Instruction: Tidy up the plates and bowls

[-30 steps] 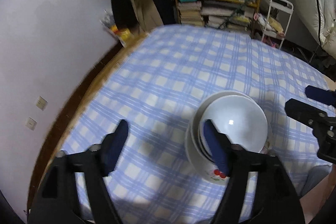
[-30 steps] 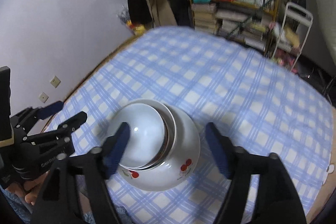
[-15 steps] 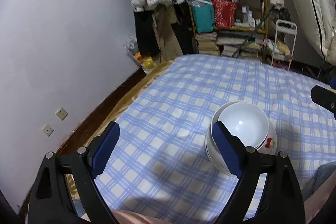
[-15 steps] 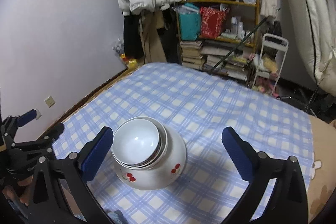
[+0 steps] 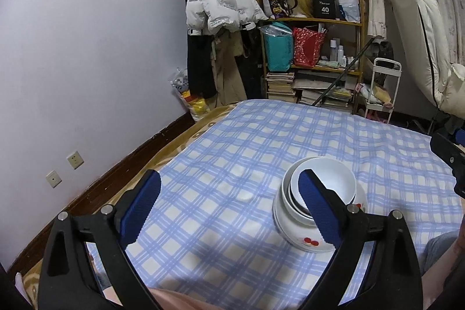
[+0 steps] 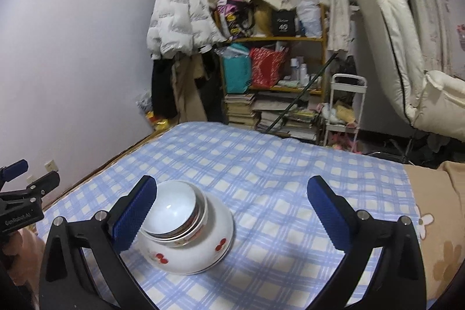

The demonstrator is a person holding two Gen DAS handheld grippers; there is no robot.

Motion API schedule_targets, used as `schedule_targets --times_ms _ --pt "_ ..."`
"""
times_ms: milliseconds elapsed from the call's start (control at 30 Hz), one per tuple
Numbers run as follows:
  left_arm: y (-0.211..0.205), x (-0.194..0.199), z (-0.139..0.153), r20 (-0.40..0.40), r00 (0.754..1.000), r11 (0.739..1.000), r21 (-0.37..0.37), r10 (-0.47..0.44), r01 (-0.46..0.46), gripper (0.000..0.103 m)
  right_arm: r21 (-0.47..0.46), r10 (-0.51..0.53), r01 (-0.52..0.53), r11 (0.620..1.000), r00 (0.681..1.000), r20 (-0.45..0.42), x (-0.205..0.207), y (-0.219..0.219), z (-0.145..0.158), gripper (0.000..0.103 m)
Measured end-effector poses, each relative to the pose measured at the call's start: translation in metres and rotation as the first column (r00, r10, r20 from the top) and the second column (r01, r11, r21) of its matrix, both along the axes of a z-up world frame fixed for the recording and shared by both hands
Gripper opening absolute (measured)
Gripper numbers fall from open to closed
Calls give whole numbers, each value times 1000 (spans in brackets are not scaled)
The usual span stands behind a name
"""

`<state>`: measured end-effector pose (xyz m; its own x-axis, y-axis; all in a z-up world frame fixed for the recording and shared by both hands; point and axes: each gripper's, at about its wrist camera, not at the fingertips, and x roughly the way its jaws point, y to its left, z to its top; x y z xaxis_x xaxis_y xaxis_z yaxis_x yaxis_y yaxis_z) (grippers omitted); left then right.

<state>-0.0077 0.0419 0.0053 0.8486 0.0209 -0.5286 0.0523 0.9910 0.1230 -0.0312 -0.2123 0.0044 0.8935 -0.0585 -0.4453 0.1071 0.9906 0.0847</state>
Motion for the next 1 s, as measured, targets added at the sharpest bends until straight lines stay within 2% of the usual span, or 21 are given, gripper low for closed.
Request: schedule_targets --times_ms 200,500,1000 --pt "-14 6 -6 4 999 999 25 -44 44 94 -8 -31 31 999 999 27 -3 -8 -2 103" --pt "-31 13 -12 4 996 995 44 -91 90 94 -18 -31 31 999 1000 8 5 -9 -10 103" --pt "-33 20 -16 3 997 997 37 -75 75 94 -17 -51 51 999 998 -25 14 -12 -21 103"
